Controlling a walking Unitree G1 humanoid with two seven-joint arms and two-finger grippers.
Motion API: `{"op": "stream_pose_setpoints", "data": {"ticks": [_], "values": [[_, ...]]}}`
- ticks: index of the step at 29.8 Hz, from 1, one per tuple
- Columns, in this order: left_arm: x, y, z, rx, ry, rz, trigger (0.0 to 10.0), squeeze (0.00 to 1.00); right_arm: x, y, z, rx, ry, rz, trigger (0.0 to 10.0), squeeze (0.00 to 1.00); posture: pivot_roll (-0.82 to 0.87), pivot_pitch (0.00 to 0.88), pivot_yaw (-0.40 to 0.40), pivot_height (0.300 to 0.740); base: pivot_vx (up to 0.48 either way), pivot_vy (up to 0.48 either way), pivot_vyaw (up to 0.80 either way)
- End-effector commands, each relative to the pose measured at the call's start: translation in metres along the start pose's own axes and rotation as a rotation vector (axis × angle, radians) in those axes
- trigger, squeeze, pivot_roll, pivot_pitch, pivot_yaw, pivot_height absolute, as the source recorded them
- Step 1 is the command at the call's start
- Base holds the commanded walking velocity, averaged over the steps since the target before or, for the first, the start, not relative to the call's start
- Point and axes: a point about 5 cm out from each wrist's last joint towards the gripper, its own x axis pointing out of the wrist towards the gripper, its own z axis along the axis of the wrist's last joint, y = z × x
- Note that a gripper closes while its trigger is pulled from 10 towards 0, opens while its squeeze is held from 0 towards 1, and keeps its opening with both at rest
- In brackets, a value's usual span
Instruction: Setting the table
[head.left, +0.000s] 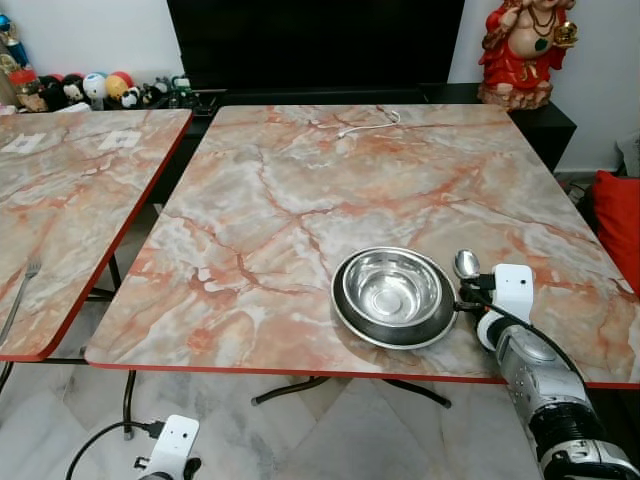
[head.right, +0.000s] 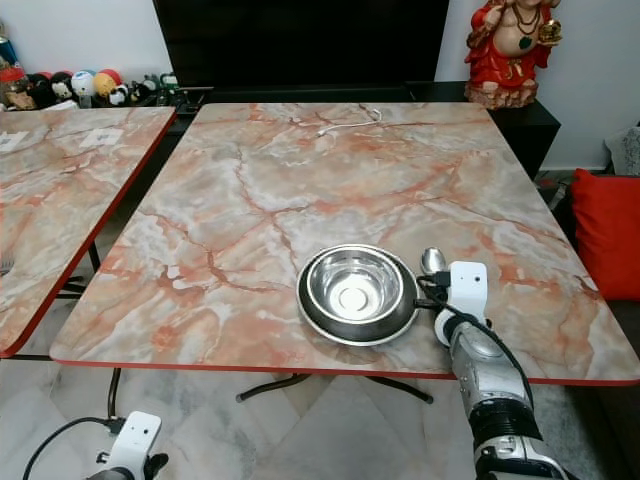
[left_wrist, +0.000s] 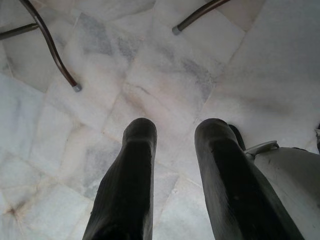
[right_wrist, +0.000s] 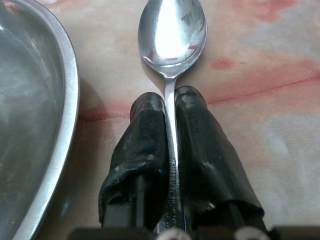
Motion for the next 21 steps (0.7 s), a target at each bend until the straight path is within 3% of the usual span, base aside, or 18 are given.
{"op": "stream_pose_setpoints", "data": {"ticks": [1,21], "values": [[-0.0011,0.003,-0.0036,0.001,0.013,0.008,10.0,0.0,0.0015,0.0032,-0.0005,0.003,0.003,0.009,10.0,0.41,0.04,0.017,0.03,0.74,0.0,0.0,0.0],[-0.001,0.0023,-0.0035,-0.002,0.012,0.006,10.0,0.0,0.0021,0.0051,-0.0023,-0.007,0.013,0.016,10.0,0.42,0.04,0.017,0.026,0.74,0.0,0.0,0.0]]}}
